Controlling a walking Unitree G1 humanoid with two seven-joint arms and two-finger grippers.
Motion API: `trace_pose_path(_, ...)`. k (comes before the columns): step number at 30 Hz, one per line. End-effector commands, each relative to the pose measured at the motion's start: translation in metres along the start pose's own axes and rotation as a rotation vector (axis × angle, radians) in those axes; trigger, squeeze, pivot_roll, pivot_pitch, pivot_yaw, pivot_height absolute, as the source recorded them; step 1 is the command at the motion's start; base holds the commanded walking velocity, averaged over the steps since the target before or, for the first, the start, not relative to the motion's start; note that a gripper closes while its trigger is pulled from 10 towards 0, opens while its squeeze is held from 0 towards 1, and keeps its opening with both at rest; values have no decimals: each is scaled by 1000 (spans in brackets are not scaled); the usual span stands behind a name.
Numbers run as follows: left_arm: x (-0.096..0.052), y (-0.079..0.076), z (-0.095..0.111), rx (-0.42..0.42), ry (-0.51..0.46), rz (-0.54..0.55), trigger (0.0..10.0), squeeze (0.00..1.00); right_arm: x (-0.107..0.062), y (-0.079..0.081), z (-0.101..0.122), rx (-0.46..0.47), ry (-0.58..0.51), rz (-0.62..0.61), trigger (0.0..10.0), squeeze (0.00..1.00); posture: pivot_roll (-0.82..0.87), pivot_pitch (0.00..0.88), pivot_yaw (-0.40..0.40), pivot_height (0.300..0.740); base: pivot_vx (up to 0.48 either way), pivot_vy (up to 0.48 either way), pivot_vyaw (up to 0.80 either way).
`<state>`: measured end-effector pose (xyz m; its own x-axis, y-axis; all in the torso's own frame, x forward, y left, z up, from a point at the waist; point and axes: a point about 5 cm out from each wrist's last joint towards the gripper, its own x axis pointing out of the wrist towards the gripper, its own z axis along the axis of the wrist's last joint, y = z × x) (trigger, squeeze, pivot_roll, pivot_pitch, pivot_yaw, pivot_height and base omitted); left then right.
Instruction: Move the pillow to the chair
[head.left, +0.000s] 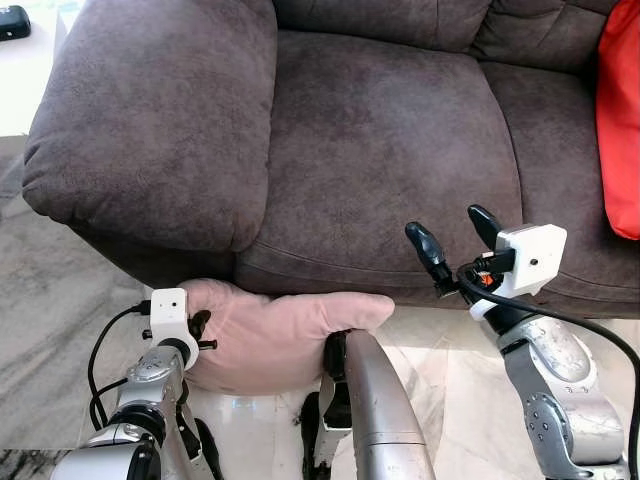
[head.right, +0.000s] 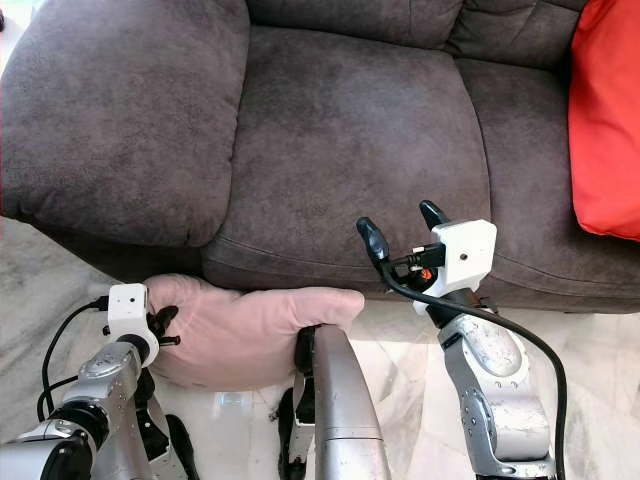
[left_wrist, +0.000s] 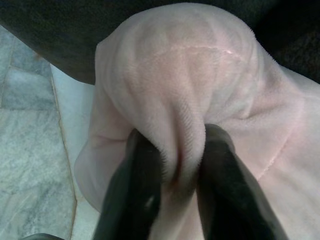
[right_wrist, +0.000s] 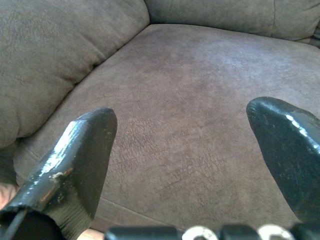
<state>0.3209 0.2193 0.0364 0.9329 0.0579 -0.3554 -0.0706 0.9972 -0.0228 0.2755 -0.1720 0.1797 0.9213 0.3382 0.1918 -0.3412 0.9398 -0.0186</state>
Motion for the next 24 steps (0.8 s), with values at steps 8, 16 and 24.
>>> trace_pose_path(8,-6,-2,-19,10,51,2,0,0,-3,-1,-4,5,6,-23,10000,0,-149,340,-236,514,0,0,0)
trace_pose_path(16,-6,-3,-17,-2,18,15,0,0,0,2,-7,12,1,-25,10000,0,-133,327,-226,514,0,0,0)
trace_pose_path(24,-5,-1,-13,-5,-10,49,10000,0,2,3,-9,16,-2,-26,10000,0,-124,315,-216,514,0,0,0)
